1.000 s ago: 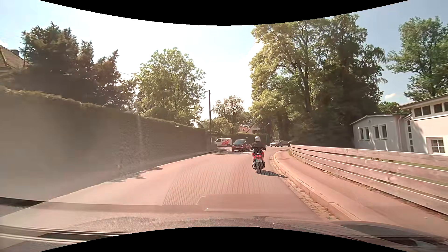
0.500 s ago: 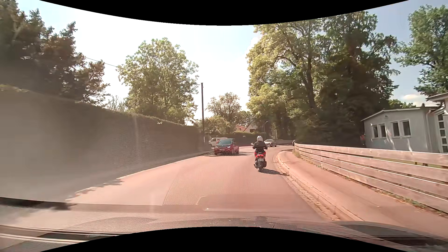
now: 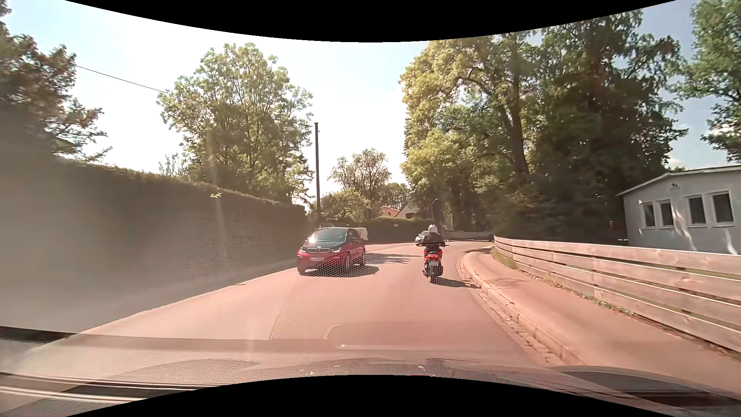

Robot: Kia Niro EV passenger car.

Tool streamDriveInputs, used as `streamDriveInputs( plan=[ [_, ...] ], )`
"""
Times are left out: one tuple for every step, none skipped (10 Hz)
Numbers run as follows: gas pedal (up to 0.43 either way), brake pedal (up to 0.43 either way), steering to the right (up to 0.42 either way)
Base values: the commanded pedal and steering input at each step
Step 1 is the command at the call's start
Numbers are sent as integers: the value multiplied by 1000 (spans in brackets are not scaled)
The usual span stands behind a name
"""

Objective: Follow the waypoints while adhering to traffic rules and regulations

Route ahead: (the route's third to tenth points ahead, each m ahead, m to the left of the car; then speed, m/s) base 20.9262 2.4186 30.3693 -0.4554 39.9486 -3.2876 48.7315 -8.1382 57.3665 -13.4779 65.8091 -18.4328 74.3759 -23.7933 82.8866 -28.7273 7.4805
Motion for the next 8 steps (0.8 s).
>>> streamDriveInputs(
  plan=[
    [209, 6, 40],
    [209, 6, 40],
    [209, 6, 40],
    [209, 6, 40],
    [209, 6, 41],
    [209, 6, 41],
    [209, 6, 41],
    [209, 6, 40]
  ],
)
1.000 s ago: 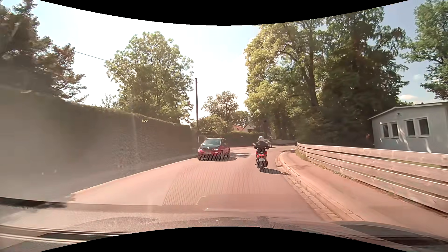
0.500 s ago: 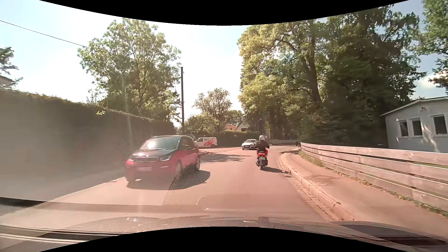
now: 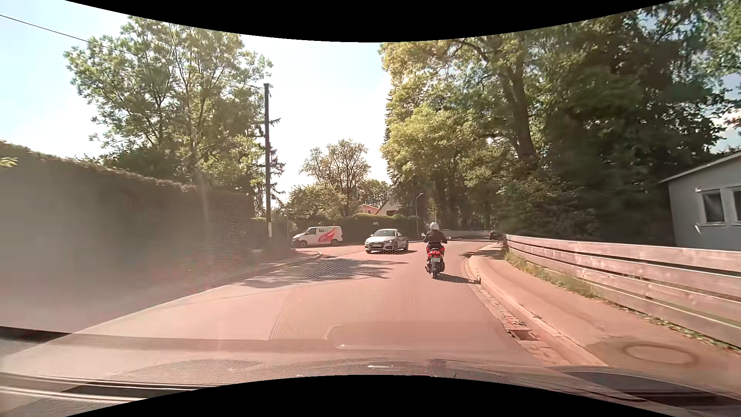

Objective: Follow the waypoints while adhering to traffic rules and regulations

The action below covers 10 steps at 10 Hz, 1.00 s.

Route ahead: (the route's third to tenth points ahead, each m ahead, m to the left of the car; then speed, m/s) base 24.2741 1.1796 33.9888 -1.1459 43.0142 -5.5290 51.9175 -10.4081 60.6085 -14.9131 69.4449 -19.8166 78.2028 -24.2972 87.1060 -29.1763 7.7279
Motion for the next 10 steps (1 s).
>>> streamDriveInputs(
  plan=[
    [197, 6, 40],
    [189, 6, 40],
    [169, 6, 41],
    [169, 6, 40],
    [169, 6, 40],
    [169, 6, 41],
    [169, 6, 41],
    [169, 6, 41],
    [169, 6, 41],
    [169, 6, 46]
  ],
)
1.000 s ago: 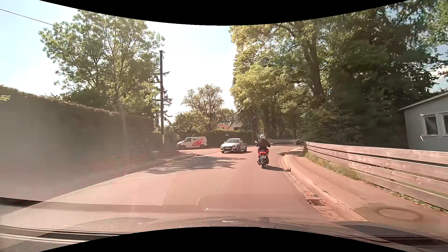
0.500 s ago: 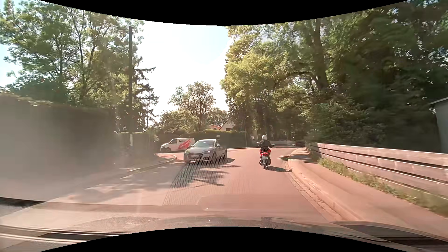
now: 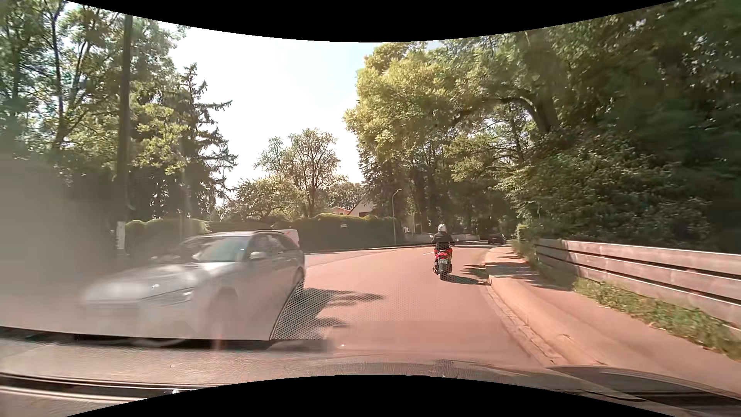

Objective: Follow the waypoints while adhering to traffic rules and regulations

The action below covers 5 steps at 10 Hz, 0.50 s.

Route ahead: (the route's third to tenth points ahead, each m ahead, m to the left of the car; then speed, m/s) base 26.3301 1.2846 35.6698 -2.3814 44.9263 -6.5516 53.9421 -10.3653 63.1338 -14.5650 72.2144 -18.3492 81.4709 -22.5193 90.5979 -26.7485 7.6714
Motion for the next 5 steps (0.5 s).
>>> streamDriveInputs(
  plan=[
    [169, 6, 53],
    [169, 6, 57],
    [177, 6, 59],
    [197, 6, 59],
    [209, 6, 59]
  ],
)
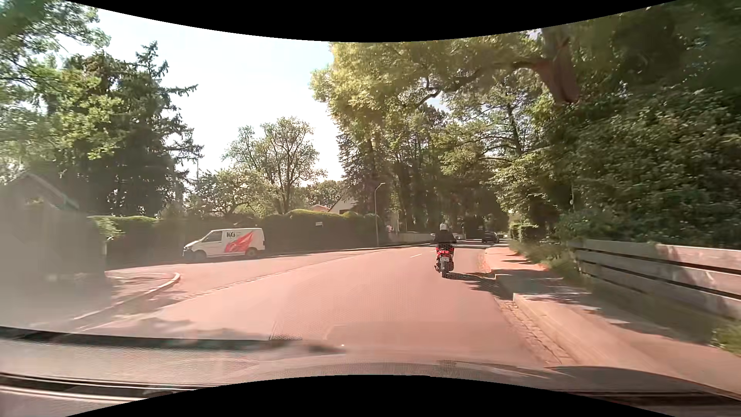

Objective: Follow the waypoints while adhering to traffic rules and regulations

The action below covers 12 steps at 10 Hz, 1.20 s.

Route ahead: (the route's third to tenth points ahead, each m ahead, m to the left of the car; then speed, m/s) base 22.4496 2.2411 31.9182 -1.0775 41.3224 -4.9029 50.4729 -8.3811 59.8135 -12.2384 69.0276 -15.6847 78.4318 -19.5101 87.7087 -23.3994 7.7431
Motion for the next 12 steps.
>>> streamDriveInputs(
  plan=[
    [209, 6, 59],
    [220, 6, 59],
    [228, 6, 59],
    [228, 6, 59],
    [228, 6, 59],
    [228, 6, 59],
    [228, 6, 59],
    [228, 6, 59],
    [228, 6, 59],
    [228, 6, 59],
    [228, 6, 59],
    [228, 6, 58]
  ],
)
